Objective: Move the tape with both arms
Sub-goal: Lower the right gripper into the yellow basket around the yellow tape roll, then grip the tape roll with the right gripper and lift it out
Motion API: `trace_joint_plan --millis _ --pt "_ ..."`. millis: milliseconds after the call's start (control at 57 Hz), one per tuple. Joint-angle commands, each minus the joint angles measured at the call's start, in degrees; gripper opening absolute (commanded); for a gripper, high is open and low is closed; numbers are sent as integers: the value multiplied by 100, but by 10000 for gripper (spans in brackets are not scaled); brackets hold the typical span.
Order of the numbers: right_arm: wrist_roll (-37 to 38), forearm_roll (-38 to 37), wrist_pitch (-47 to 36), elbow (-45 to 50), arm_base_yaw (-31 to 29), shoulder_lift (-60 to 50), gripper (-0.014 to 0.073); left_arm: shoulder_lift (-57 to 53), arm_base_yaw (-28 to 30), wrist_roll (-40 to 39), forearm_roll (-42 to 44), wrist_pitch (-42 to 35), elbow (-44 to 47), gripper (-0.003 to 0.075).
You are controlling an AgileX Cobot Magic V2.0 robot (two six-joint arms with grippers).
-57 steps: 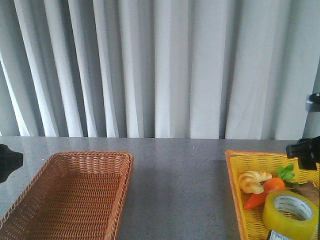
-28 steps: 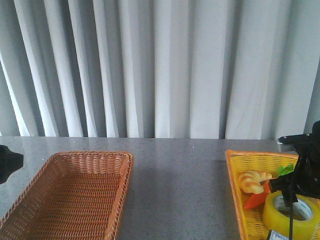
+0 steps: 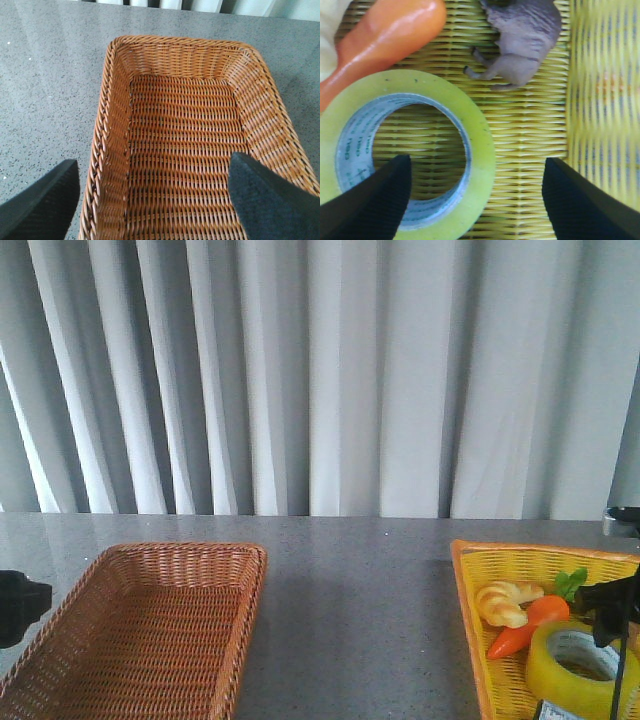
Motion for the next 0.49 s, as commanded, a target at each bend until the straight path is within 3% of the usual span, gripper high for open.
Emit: trace_joint_plan --millis 0,333,474 --pt "-89 67 -164 -180 -8 -118 526 -115 -39 4 -46 -595 -122 591" --pt "-128 22 -163 -180 -8 262 519 -115 -39 4 -46 -615 -134 591" --pt "-128 1 -162 -180 -8 395 427 -115 -39 4 -46 -615 -134 591"
